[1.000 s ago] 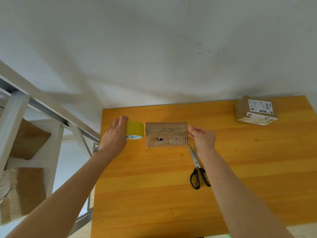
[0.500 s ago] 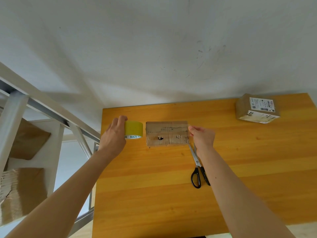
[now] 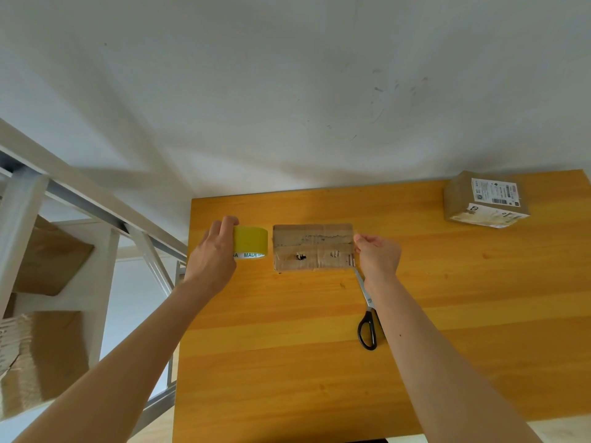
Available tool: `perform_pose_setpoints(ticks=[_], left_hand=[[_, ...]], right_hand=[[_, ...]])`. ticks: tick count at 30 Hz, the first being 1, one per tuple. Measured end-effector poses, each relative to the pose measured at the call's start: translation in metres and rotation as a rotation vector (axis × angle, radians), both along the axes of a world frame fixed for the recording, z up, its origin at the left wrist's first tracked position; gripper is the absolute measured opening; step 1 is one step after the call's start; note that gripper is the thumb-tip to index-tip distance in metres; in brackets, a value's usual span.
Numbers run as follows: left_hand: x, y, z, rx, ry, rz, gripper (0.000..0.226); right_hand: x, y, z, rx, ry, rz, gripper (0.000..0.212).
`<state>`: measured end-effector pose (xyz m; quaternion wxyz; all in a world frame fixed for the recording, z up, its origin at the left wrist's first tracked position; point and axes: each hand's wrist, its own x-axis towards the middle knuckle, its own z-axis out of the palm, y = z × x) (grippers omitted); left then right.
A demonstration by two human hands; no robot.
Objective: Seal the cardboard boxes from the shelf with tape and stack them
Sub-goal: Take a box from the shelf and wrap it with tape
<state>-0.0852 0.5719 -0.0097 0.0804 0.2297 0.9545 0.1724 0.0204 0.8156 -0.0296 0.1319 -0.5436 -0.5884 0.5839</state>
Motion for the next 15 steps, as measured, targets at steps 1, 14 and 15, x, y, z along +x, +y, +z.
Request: perform_pose_setpoints(ticks=[1,14,15], left_hand=[[0.0,0.0,-0.001,-0.002,-0.002,-0.001,0.056],[-0.012,0.003,-0.016,-0.028,-0.011,-0.017,0.058],[-0.012,0.003,-0.018,-0.028,-0.014,-0.016,0.058]], right_hand=[[0.0,0.0,0.0,0.0,-0.008,-0.001,0.007],[-0.005,-0.006,-0.004,0.124,-0.122,0.086,0.018],[-0.004,-0.008,-0.004,0.13,-0.12,0.086,0.019]])
